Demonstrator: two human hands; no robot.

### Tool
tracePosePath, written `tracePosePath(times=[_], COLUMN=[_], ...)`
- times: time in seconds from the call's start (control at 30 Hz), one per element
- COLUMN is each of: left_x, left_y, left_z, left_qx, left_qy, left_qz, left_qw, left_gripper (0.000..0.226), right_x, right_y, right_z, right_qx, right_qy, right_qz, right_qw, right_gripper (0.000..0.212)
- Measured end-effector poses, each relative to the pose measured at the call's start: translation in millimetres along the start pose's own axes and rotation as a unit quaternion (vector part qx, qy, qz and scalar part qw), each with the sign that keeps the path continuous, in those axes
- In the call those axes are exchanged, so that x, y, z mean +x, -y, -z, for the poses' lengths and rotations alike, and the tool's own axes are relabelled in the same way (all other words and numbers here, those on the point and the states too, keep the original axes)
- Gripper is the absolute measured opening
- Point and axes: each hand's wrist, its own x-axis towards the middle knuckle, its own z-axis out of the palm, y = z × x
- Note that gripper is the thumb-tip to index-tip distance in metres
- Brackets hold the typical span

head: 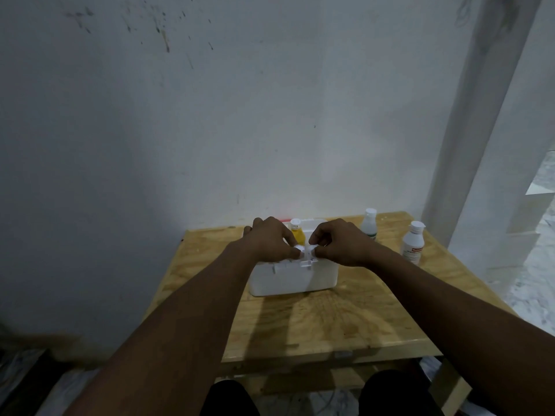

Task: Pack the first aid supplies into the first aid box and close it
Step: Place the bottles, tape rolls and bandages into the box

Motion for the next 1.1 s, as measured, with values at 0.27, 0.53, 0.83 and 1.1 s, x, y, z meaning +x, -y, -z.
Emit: tracePosePath(times=[0.27,0.53,0.83,1.1], left_x=[1.7,1.7,1.0,0.3], left_y=[-4.2,-3.7,-5.8,-7.7], left_z=[2.1,6.3,7.4,9.1], left_qx=[0.034,0.025,0.024,0.003], left_qy=[0.018,0.023,0.025,0.03], left_qz=[-0.004,0.012,0.01,0.012], left_qw=[0.999,0.999,0.999,0.999], left_gripper=[0.033,0.04,0.039,0.031], right_x=[2.0,2.2,2.8,4.4], right_y=[1.1,-1.5,-2.9,-7.1], right_z=[-0.7,1.9,0.2,1.2], right_qx=[0.006,0.045,0.058,0.077], right_qy=[0.01,0.011,-0.021,-0.06], right_qz=[0.001,-0.002,0.004,0.005], right_qw=[1.0,0.999,0.998,0.995], right_gripper=[0.02,0.026,0.021,0.018])
